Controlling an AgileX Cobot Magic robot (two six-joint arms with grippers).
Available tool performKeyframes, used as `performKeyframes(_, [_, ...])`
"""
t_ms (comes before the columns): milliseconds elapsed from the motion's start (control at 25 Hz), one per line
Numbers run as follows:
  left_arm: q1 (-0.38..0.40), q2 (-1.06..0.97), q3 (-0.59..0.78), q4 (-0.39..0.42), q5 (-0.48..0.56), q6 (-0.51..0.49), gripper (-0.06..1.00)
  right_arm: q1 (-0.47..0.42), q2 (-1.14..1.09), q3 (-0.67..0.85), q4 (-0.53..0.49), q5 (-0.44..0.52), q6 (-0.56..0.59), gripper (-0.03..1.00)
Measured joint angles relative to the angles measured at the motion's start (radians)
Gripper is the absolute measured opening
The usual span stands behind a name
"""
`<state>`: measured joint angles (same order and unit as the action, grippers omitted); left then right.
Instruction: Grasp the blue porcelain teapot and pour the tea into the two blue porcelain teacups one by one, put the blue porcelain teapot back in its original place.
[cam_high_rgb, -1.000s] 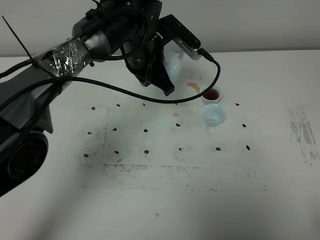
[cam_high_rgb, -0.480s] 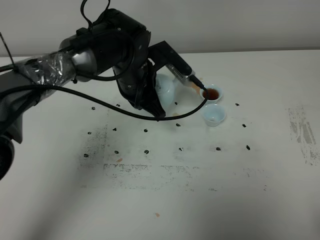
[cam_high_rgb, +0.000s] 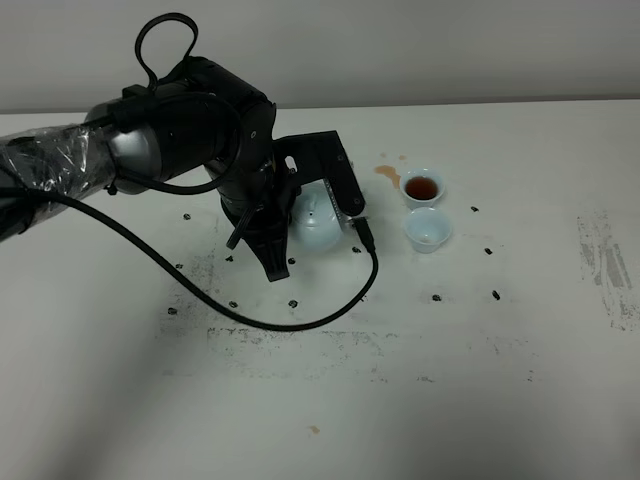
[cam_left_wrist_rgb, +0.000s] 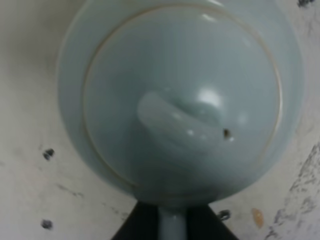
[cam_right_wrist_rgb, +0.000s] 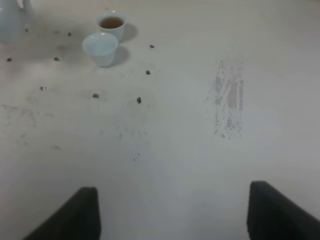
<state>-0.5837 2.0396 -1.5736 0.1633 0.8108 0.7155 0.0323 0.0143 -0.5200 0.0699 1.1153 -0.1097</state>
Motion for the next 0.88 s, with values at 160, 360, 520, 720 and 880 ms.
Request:
performKeyframes(160, [0.0, -0.002, 0.0, 0.013, -0.042, 0.144, 0.05, 0.0, 0.0, 0.0, 0.0, 0.0, 0.0, 0.59])
performKeyframes(360, [0.0, -0.002, 0.0, 0.114, -0.117, 0.206, 0.05, 0.0, 0.0, 0.0, 0.0, 0.0, 0.0, 0.59])
performKeyframes(520, [0.0, 0.002, 0.0, 0.244, -0.152, 0.218, 0.05, 0.0, 0.0, 0.0, 0.0, 0.0, 0.0, 0.59])
performKeyframes(720, [0.0, 0.019, 0.0, 0.289, -0.214, 0.219, 0.05, 0.0, 0.0, 0.0, 0.0, 0.0, 0.0, 0.59])
performKeyframes(880, [0.0, 0.037, 0.0, 0.294, -0.225, 0.207, 0.05, 0.0, 0.0, 0.0, 0.0, 0.0, 0.0, 0.59])
